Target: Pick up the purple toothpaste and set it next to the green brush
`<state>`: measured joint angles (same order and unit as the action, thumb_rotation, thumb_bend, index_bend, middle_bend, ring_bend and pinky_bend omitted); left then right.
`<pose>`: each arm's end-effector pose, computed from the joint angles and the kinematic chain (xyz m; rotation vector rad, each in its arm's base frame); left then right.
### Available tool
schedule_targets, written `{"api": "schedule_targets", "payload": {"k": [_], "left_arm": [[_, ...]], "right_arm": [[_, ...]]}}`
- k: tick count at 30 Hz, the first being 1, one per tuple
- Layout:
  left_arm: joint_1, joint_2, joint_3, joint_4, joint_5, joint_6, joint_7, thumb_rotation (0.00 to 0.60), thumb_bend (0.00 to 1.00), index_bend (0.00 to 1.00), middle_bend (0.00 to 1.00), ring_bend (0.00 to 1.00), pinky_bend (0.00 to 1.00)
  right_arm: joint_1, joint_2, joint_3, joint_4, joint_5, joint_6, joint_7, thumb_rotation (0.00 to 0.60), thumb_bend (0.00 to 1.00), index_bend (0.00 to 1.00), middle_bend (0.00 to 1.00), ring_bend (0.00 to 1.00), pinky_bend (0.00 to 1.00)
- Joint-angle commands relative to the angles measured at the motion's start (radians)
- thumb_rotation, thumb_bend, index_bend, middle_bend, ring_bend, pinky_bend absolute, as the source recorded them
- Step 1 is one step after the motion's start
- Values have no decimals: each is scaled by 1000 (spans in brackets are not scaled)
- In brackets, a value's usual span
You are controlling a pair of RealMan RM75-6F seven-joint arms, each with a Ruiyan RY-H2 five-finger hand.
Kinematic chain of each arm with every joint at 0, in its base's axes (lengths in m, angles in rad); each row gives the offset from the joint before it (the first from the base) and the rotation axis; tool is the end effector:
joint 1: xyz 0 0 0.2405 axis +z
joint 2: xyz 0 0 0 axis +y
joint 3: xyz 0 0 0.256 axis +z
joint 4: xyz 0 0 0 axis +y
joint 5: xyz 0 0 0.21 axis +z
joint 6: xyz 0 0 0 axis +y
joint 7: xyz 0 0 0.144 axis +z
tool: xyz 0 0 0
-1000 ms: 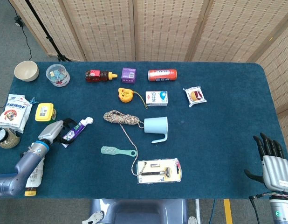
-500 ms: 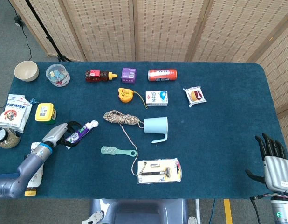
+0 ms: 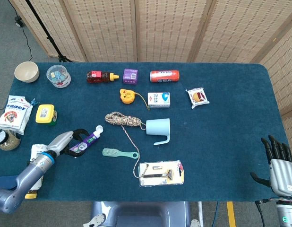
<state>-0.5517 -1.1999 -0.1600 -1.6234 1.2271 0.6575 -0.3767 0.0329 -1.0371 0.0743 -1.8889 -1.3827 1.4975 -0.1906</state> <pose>-0.2381 0.3034 0.0510 -1.6336 -1.7078 -0.8829 -0.2829 -0.1663 0.1706 1.2693 -0.9733 0.8281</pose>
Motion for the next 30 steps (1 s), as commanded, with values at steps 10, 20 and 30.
{"api": "schedule_targets", "payload": {"k": [10,20,30], "left_arm": [[-17,9,21,-44,40,12,-2,600,291,262,198,316,258],[-3,-29,57,-46,-28,193,361,600,291,219,187,258,258],[-5,-87,86,-104,-135,320,690,600,289,131,80,115,258]], "right_arm": [[-11,4,-2,0,-8,13,9,600,157,0,0,0,0],[-13,5,-2,6,-13,14,20,600,156,0,0,0,0],[-20,7,-6,7,-22,19,27,600,156,0,0,0,0]]}}
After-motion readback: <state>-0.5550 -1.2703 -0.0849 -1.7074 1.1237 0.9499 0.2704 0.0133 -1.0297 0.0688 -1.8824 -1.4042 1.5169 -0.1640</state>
